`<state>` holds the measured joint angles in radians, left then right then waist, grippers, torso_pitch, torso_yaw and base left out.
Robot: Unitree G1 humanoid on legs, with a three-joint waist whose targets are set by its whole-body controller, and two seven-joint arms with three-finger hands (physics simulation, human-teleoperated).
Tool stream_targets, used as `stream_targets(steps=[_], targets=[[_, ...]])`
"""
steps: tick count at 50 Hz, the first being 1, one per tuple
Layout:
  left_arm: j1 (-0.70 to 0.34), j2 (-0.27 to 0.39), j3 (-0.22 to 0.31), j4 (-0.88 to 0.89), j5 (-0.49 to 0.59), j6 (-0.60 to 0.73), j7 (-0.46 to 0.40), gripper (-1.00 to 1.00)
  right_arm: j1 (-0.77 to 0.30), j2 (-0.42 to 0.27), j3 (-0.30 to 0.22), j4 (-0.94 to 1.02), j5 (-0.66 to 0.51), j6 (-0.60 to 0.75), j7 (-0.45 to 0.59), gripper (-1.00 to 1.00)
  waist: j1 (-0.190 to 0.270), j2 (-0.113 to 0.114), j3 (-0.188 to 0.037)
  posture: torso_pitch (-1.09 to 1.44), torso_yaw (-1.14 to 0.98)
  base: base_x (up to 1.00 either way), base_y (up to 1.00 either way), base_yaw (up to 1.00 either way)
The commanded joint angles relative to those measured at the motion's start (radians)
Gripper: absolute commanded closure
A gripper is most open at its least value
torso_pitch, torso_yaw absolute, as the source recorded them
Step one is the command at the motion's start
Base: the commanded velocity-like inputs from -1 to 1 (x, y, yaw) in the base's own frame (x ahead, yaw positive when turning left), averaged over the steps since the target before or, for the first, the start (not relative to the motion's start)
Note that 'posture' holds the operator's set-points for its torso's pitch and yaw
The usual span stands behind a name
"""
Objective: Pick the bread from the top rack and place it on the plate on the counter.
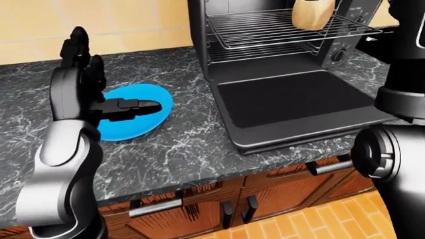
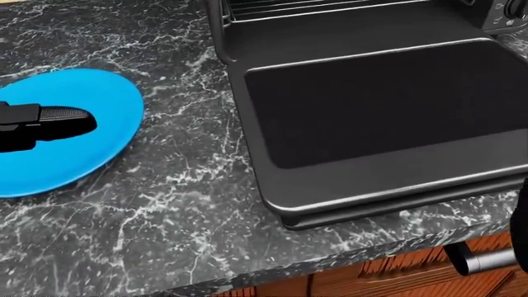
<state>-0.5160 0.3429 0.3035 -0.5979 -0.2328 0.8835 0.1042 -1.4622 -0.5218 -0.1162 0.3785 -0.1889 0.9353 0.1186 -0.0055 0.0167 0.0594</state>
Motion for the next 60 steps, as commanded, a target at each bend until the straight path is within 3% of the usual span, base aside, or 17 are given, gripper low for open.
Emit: stream_targets(steps=[1, 8, 14, 34, 60], targets=[[-0.024, 0.011, 0.008, -0.025, 0.000, -0.031, 0.003, -1.00, -0.061, -0.014, 0.000, 0.047, -0.048, -0.084, -0.003, -1.00, -0.001, 0.002, -0.026, 0.00, 0.00, 0.00, 0.00, 0.00], [-0.019, 0.010, 0.006, -0.021, 0.002, -0.037, 0.004, -1.00, -0.142, -0.006, -0.023, 0.299, -0.079, -0.214, -0.063, -1.00, 0.001, 0.004, -0.027, 0.00, 0.00, 0.00, 0.00, 0.00], [-0.023, 0.012, 0.006, -0.022, 0.002, -0.033, 0.003, -1.00, -0.144, -0.017, -0.026, 0.391, -0.089, -0.260, -0.109, -1.00, 0.003, 0.003, -0.028, 0.00, 0.00, 0.00, 0.00, 0.00], [-0.019, 0.015, 0.011, -0.027, 0.001, -0.028, 0.001, -1.00, -0.160, -0.012, -0.036, 0.594, -0.049, -0.394, -0.202, -1.00, 0.004, 0.003, -0.031, 0.00, 0.00, 0.00, 0.00, 0.00], [-0.014, 0.014, 0.008, -0.011, 0.013, -0.045, -0.006, -1.00, -0.162, 0.020, -0.033, 0.706, 0.018, -0.495, -0.209, -1.00, 0.006, 0.000, -0.036, 0.00, 0.00, 0.00, 0.00, 0.00]])
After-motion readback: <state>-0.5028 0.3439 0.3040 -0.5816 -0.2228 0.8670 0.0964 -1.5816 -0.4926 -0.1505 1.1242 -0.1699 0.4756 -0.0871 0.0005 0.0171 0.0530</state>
